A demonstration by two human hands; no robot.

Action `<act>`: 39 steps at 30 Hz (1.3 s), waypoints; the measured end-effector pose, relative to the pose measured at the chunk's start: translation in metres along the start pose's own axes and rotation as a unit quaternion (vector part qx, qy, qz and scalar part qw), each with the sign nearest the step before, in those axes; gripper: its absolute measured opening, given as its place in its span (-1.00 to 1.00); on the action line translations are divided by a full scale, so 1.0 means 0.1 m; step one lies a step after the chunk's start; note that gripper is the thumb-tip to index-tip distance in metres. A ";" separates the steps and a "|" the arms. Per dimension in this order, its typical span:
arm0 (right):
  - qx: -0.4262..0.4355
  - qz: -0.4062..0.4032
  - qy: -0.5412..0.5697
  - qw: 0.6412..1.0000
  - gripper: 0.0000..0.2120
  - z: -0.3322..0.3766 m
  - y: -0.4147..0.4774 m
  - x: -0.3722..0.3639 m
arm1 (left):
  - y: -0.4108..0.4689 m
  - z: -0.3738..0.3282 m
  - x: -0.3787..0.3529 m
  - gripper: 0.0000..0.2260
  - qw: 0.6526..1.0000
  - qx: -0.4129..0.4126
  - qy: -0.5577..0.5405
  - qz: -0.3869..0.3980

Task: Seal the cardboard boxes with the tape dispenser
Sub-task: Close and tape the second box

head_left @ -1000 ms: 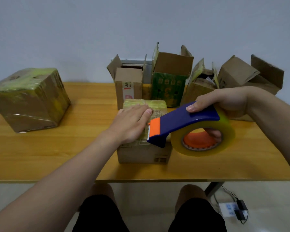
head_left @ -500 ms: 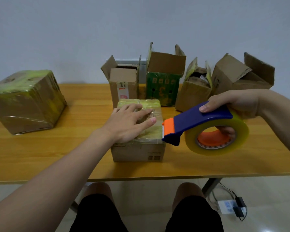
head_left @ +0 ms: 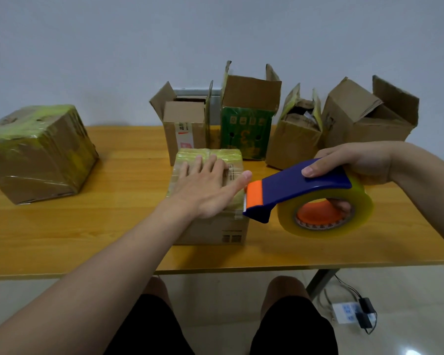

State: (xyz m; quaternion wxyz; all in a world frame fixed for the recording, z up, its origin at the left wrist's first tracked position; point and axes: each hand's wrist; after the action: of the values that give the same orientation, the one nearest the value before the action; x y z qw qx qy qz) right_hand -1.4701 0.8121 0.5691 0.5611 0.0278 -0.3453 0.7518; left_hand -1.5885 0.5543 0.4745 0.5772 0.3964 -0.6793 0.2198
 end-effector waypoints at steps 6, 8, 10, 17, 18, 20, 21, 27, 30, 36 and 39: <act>-0.026 0.004 0.051 0.998 -0.42 -0.14 -0.04 0.06 | 0.03 0.02 -0.04 0.16 1.000 0.004 0.028 0.001; -0.022 0.013 0.037 0.999 -0.43 -0.14 -0.04 0.07 | 0.04 0.02 -0.04 0.17 1.000 0.008 0.028 0.000; -0.020 0.018 0.024 0.999 -0.47 -0.12 -0.04 0.08 | 0.04 0.02 -0.04 0.17 1.000 0.010 0.026 -0.004; -0.023 0.003 0.024 0.999 -0.45 -0.16 -0.06 0.11 | 0.03 -0.01 -0.02 0.23 1.000 0.022 0.018 0.007; -0.022 -0.001 0.028 0.999 -0.43 -0.17 -0.06 0.11 | 0.03 -0.01 -0.02 0.22 1.000 0.022 0.018 0.007; -0.026 -0.018 0.031 0.999 -0.43 -0.18 -0.07 0.11 | 0.03 -0.01 -0.02 0.22 1.000 0.019 0.019 0.004; -0.031 -0.034 0.031 0.998 -0.45 -0.17 -0.07 0.10 | 0.03 0.00 -0.02 0.22 1.000 0.017 0.020 0.004; -0.018 -0.033 -0.036 0.999 -0.61 0.00 -0.08 0.07 | 0.05 0.02 -0.04 0.23 1.000 0.006 0.024 0.000; -0.024 -0.019 -0.051 0.998 -0.63 0.10 -0.10 0.07 | 0.04 0.02 -0.04 0.21 1.000 0.006 0.024 -0.003; -0.051 -0.001 -0.089 0.995 -0.62 0.30 -0.07 0.02 | 0.02 0.03 -0.02 0.18 1.000 -0.010 0.028 0.009; -0.064 -0.012 -0.135 0.989 -0.65 0.47 -0.05 -0.01 | 0.01 0.04 -0.01 0.22 0.999 -0.011 0.029 0.018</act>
State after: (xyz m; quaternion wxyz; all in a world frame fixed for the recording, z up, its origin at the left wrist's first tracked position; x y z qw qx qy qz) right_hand -1.4821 0.7859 0.6068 0.5189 0.0972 -0.4645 0.7110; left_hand -1.5918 0.5526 0.4725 0.5966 0.3712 -0.6720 0.2340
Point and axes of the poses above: each hand's wrist, its own y-axis towards the middle knuckle, its own x-axis out of the back of the hand, z = x × y, and after that the axes turned 9 degrees about -z, right-handed
